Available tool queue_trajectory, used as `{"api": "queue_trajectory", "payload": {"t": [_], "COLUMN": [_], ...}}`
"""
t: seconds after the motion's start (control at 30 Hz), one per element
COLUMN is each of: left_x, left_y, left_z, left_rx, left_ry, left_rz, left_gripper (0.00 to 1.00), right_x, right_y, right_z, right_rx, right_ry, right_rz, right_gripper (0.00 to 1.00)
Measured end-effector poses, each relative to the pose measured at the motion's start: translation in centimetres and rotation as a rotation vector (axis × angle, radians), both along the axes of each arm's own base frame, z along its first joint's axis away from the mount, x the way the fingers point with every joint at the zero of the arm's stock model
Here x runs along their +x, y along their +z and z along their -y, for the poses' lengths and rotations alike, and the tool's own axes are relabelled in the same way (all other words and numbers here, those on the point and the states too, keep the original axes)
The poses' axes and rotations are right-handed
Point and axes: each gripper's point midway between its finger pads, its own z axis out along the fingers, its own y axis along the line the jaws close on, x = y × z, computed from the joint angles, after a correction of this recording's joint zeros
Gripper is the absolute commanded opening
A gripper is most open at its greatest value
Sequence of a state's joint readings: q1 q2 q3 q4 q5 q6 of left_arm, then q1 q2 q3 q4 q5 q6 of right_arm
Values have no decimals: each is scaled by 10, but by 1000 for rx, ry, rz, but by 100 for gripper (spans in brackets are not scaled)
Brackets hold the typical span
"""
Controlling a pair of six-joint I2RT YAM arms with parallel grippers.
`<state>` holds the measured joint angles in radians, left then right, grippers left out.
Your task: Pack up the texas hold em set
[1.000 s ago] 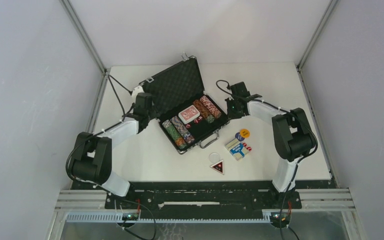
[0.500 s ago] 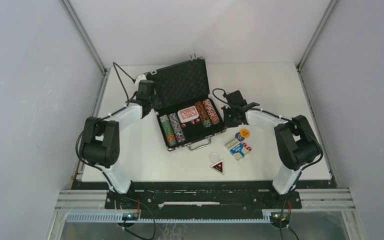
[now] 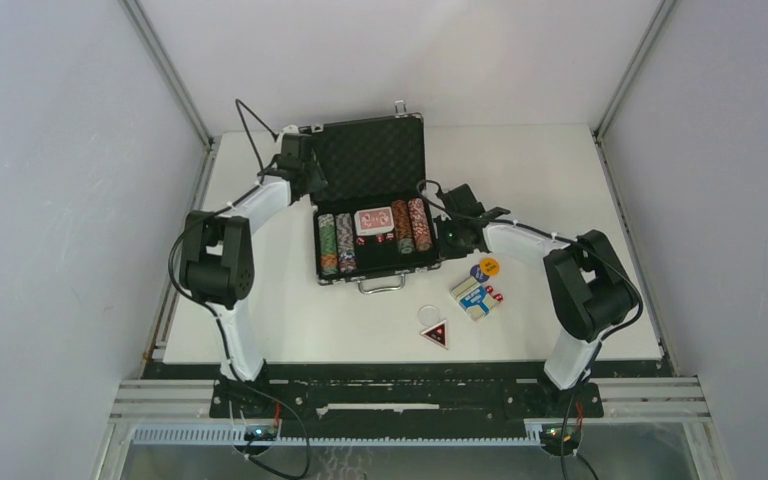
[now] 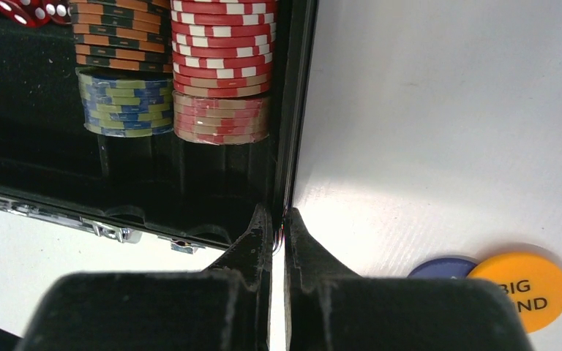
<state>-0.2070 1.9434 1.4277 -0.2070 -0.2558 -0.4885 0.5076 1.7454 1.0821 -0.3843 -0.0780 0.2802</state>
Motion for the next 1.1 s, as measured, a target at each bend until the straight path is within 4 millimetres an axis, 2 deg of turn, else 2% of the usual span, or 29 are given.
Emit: {"api": "queue_trajectory", "payload": {"t": [0.1, 0.17, 0.23, 0.4, 0.53, 0.6, 0.67, 0.73, 0.8, 0.83, 0.9, 1.0, 1.1], "left_x": [5, 5, 5, 5, 3, 4, 5, 2, -3, -6, -12, -32, -61], "left_y": [3, 4, 4, 4, 14, 26, 50, 76, 100, 112, 129, 140, 134], "left_z": [2, 2, 2, 6, 9, 11, 14, 18, 23, 25, 30, 40, 54], "left_rx": [-6, -8, -12, -30, -27, -32, -44, -55, -68, -74, -83, -92, -94], "left_ry": [-6, -8, -10, -41, -62, -68, -75, -83, -94, -100, -112, -131, -153], "left_rz": [0, -1, -2, -4, 11, 40, 103, 169, 230, 258, 302, 346, 360], "left_gripper": [51, 52, 53, 55, 63, 64, 65, 66, 66, 66, 66, 64, 64], "right_x": [-1, -1, -1, -5, -11, -12, -13, -16, -18, -20, -23, -34, -50], "right_y": [1, 1, 2, 7, 30, 45, 59, 69, 76, 80, 85, 85, 71], "right_z": [-3, -4, -4, -3, -2, -4, -5, -2, 1, 5, 12, 25, 40], "right_rx": [6, 3, -5, -21, -9, 7, 19, 18, 8, 1, -16, -48, -79], "right_ry": [5, 6, 6, 15, 32, 37, 40, 38, 29, 24, 9, -12, -34], "right_rz": [-2, -1, 0, -2, 14, 39, 66, 87, 102, 109, 122, 120, 84], "right_gripper": [0, 4, 12, 43, 49, 51, 57, 69, 86, 91, 93, 95, 96]}}
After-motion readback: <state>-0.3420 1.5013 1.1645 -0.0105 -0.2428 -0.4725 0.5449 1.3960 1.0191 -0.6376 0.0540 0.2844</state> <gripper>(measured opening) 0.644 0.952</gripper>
